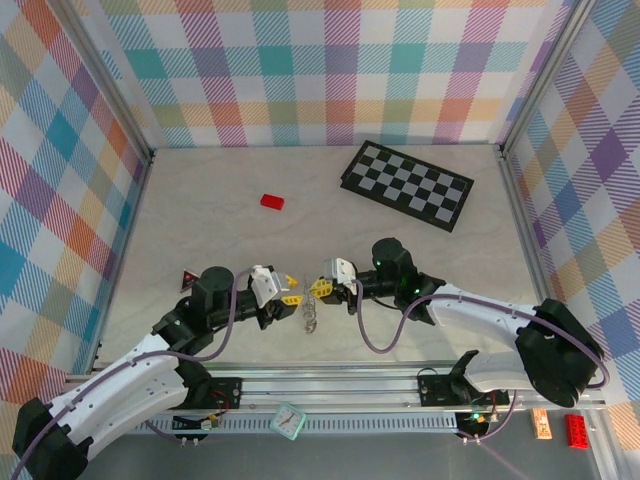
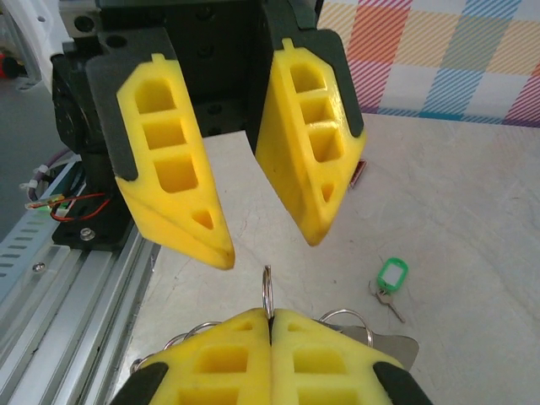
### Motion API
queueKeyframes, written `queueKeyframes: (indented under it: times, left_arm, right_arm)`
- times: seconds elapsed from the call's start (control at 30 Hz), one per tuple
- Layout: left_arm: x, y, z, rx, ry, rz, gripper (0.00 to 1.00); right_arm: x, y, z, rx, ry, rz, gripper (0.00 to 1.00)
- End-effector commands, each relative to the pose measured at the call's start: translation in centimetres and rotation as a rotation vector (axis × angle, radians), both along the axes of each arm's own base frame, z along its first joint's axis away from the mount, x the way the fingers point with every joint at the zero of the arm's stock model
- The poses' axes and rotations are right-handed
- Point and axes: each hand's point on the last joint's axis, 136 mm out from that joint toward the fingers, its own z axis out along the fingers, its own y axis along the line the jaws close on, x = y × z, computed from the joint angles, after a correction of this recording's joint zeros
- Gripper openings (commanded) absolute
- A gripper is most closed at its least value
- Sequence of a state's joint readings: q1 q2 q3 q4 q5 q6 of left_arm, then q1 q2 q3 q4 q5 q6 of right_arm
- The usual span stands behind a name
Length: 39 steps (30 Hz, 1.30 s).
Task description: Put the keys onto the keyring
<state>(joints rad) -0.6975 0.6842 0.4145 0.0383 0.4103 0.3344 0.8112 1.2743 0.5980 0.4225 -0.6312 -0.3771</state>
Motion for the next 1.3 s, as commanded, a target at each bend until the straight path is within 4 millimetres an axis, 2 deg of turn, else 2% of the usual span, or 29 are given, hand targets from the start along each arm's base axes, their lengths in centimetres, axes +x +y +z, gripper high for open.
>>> queueKeyframes:
  times: [0.0, 0.3, 0.83, 1.1, 1.17, 1.2, 1.27]
  left_arm:
    - [0.0, -0.4, 1.4, -0.093, -0.023, -0.015, 0.34]
    - [-0.2, -0.7, 0.4, -0.098, -0.012, -0.028, 0.29]
    - [-0.1, -1.6, 0.3, -0.115, -0.005, -0.062, 0.16]
    - [-0.2, -1.8, 0.2, -0.11, -0.004, -0.073, 0.0]
    - [-0.2, -1.7, 0.2, -0.104, -0.008, -0.072, 0.0]
    - [-0.2, -1.6, 0.3, -0.101, -0.014, -0.069, 0.0]
    - [-0.1, -1.4, 0.7, -0.098, -0.031, -0.06, 0.0]
  right_arm:
    - [-0.6, 0.1, 1.0, 0.047, -0.005, 0.042, 0.0]
    - [-1.0, 0.2, 1.4, 0.063, 0.011, 0.064, 0.0]
    - [-0.9, 0.8, 1.6, 0.068, 0.032, 0.081, 0.0]
    - [-0.9, 1.0, 1.5, 0.06, 0.037, 0.08, 0.0]
    - [-0.7, 0.8, 1.4, 0.041, 0.031, 0.061, 0.0]
    - [-0.5, 0.6, 1.1, 0.02, 0.026, 0.045, 0.03]
    - [-0.3, 0.0, 0.6, -0.027, 0.008, 0.01, 0.23]
